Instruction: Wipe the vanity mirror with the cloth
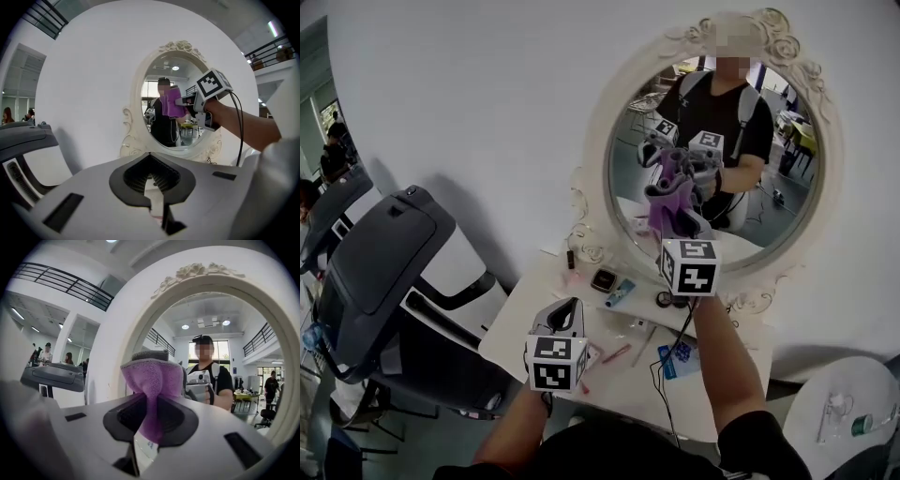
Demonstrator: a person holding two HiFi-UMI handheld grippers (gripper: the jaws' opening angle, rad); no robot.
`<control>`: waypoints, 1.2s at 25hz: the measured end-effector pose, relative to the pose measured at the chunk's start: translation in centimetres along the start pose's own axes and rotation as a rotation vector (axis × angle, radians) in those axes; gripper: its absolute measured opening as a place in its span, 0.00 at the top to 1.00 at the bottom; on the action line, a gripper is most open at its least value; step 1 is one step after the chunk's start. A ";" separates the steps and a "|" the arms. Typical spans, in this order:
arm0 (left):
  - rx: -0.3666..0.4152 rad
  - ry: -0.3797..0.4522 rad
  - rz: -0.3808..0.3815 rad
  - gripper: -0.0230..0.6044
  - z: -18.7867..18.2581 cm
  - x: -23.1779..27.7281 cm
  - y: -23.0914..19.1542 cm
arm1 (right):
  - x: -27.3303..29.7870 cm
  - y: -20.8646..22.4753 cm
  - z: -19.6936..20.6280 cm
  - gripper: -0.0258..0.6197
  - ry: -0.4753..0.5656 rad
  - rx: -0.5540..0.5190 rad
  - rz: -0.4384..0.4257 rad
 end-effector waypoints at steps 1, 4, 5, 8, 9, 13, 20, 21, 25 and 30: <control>0.005 0.007 0.027 0.97 -0.4 0.6 0.9 | -1.2 1.5 -0.1 0.85 0.006 0.006 0.032; 0.017 0.024 0.105 0.97 -1.4 2.1 3.7 | -4.8 6.2 -0.1 0.85 0.017 0.019 0.137; 0.021 0.030 0.128 0.97 -1.7 2.6 4.6 | -5.9 7.9 0.0 0.85 0.019 0.026 0.173; 0.037 0.054 0.197 0.97 -2.9 3.8 7.6 | -9.3 13.3 0.8 0.85 0.020 0.074 0.293; 0.046 0.060 0.220 0.97 -3.2 4.1 8.6 | -10.5 15.1 1.2 0.85 0.018 0.094 0.335; 0.074 0.070 0.282 0.97 -4.0 4.6 11.4 | -13.3 20.2 2.3 0.85 0.009 0.111 0.438; 0.094 0.065 0.294 0.97 -4.2 4.8 12.2 | -12.2 22.6 2.9 0.85 -0.013 0.093 0.466; 0.096 0.064 0.290 0.97 -4.2 4.9 12.1 | -12.1 22.7 2.9 0.85 -0.011 0.096 0.468; 0.097 0.061 0.273 0.97 -4.2 4.8 11.6 | -11.5 22.6 3.1 0.85 -0.016 0.066 0.473; 0.098 0.048 0.255 0.97 -3.8 4.7 11.0 | -10.1 21.2 3.7 0.85 -0.024 0.094 0.438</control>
Point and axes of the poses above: the fingertips, and each gripper's own axes: x forward along the fingers, y to its right, z out of its underside, the point moved 3 cm from there along -x, backward along the fingers, and after that the axes turned 13 degrees about x, right-handed, at the moved point
